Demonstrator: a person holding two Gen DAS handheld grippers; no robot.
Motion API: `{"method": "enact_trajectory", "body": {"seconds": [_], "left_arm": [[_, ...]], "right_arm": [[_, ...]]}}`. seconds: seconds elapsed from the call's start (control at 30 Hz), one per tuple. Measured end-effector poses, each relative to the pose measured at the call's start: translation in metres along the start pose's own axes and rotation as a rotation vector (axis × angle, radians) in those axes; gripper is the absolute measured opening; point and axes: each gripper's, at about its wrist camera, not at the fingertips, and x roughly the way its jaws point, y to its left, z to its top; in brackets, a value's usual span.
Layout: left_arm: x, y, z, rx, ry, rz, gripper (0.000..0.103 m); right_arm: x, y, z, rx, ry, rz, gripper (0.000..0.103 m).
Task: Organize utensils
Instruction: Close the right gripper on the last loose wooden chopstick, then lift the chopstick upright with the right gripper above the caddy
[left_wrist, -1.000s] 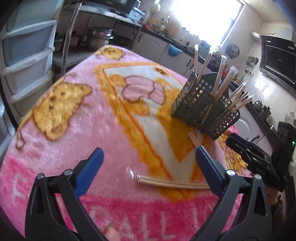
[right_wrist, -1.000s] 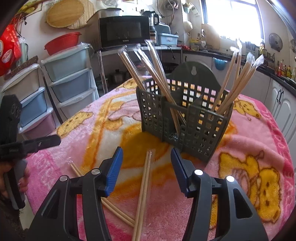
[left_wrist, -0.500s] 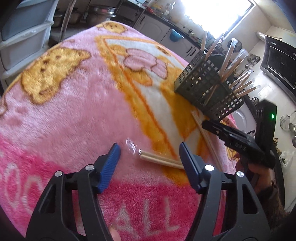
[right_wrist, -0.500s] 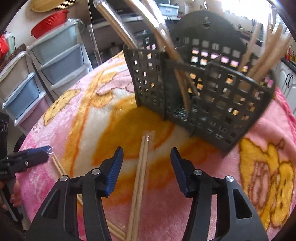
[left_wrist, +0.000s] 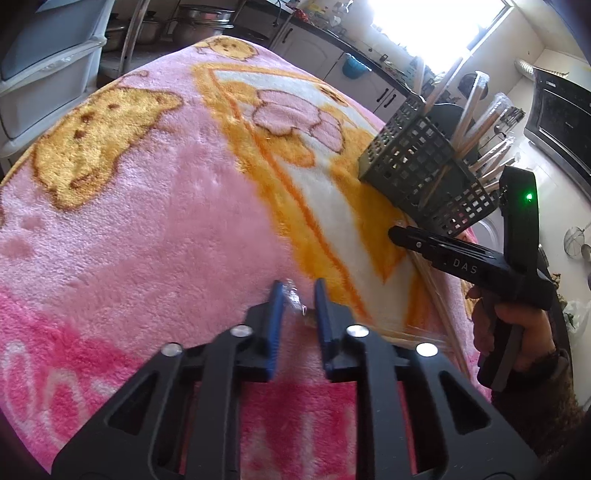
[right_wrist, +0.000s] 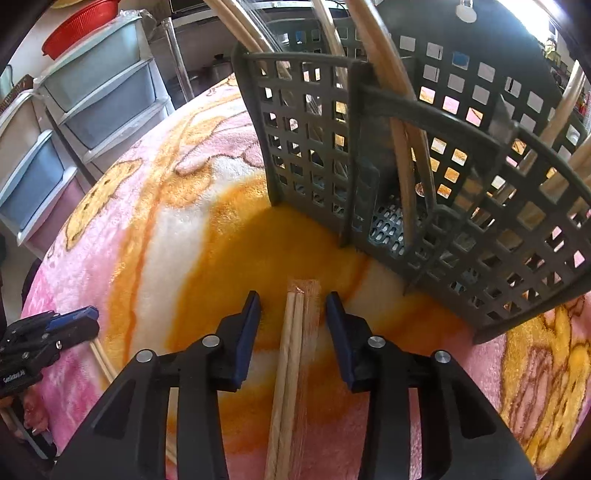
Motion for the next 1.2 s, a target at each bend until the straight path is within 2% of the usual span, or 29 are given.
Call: {"method": "enact_trajectory", "body": {"seconds": [0.1, 0.27, 0.33, 0.53, 0.73, 0.9, 1.2], "left_arm": [[0.0, 0.002, 0.002, 0.0, 0.004, -0.009, 0.004], [-0.003, -0.005, 0.004, 0.019, -0.004, -0.043, 0.002], [-0.008, -0.011, 0.007, 0.035, -0.019, -0.056, 0.002], [-0.025, -0.032, 0.024, 0.082, -0.083, -0.1, 0.002], [-0.04, -0.069, 0.041, 0.162, -0.136, -0.153, 0.002], [-0.047, -0.102, 0.051, 0.237, -0.162, -0.2, 0.002], [-0.053, -0.164, 0.065, 0.373, -0.194, -0.264, 0.002]], "right_arm": [[0.0, 0.001, 0.0, -0.01, 0.003, -0.015, 0.027], [0.003, 0.011, 0.003, -0.05, 0.0, -0.027, 0.009], [0.001, 0.01, 0.004, -0.051, 0.0, -0.022, 0.006], [-0.028, 0.001, 0.006, -0.02, -0.073, 0.031, 0.006], [-0.08, -0.013, 0.004, 0.011, -0.211, 0.075, 0.006], [-0.123, -0.036, -0.004, 0.061, -0.337, 0.081, 0.006], [-0.179, -0.061, -0.018, 0.099, -0.504, 0.067, 0.006]]}}
